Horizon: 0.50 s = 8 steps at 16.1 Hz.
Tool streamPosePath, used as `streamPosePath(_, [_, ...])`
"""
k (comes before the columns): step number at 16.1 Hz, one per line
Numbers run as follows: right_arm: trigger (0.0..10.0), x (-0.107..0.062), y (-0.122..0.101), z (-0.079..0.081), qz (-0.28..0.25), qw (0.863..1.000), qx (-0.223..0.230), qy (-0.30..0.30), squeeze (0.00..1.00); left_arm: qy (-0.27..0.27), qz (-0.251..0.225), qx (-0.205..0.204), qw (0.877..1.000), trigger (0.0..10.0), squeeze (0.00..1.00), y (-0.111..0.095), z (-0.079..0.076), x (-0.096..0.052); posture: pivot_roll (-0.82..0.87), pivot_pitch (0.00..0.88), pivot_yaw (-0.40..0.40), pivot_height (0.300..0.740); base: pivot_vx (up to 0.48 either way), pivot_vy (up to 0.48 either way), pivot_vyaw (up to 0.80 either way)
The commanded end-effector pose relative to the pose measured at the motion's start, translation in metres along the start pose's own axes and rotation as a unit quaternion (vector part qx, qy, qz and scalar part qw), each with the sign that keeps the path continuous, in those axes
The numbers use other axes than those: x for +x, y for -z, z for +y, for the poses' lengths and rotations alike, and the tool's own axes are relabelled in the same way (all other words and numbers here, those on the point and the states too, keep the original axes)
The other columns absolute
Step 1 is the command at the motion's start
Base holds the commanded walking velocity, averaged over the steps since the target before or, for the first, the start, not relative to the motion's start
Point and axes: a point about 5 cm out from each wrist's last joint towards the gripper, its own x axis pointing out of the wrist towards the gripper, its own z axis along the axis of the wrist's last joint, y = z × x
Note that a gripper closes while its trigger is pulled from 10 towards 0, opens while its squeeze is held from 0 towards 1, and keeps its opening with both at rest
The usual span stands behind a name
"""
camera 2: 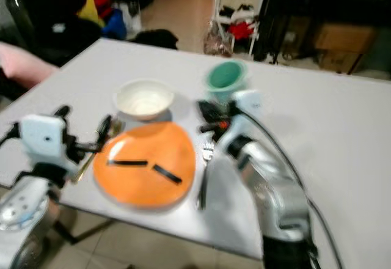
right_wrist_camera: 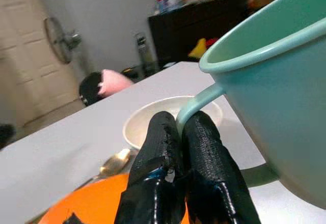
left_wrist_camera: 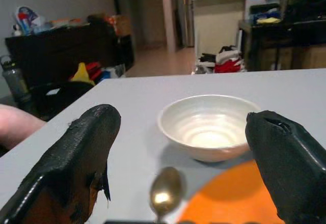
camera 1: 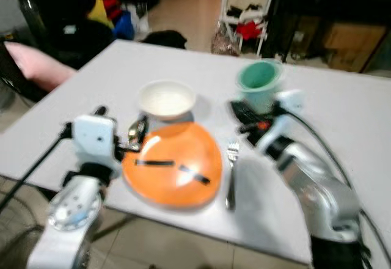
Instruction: Setting the table
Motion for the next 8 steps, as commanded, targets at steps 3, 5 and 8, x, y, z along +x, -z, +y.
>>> streamPosePath(3, [10.0,0.013,-0.006,-0.029,-0.009,1.000,0.027,-0.011,0.00,0.031,-0.014,0.008,0.999,10.0,0.00,-0.006,-0.004,0.004,-0.06,0.000,0.013,0.740,0.000,0.000,0.00])
streamPosePath(5, [10.0,0.023,-0.004,-0.038,-0.004,0.998,0.054,-0.025,0.00,0.037,-0.015,0.012,0.999,10.0,0.00,-0.007,-0.003,0.005,-0.06,0.000,0.014,0.740,0.000,0.000,0.00])
streamPosePath(8, [10.0,0.040,0.003,-0.054,0.015,0.995,0.085,-0.043,0.00,0.078,-0.003,0.014,0.997,10.0,0.00,-0.006,-0.005,0.005,-0.05,0.000,0.023,0.740,0.000,0.000,0.00])
